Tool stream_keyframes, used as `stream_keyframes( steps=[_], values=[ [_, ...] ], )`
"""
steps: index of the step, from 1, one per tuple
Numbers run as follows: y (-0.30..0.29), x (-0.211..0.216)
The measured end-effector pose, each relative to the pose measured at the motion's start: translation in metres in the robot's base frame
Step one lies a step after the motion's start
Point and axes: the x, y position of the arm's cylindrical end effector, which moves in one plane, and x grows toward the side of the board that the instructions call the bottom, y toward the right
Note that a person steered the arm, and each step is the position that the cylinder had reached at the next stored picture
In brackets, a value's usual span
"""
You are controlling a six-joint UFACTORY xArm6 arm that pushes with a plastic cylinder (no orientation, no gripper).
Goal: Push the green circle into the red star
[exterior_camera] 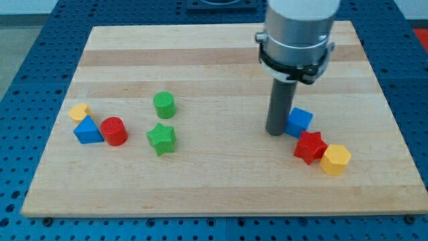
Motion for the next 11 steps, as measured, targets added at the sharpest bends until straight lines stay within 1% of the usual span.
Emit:
stream_keyframes(
  steps=[1, 2, 3, 4, 5, 6, 7, 8, 9, 10, 11],
  values=[
    [-0.016, -0.001],
    [-0.078, -0.026],
    [-0.087, -0.086],
    [-0.148, -0.095],
    [-0.207, -0.082],
    [-0.236, -0.082],
    [-0.235, -0.046],
    [-0.152, -0.031],
    [-0.155, -0.033],
    [-0.083, 0.013],
    [-0.012, 0.041]
  ],
)
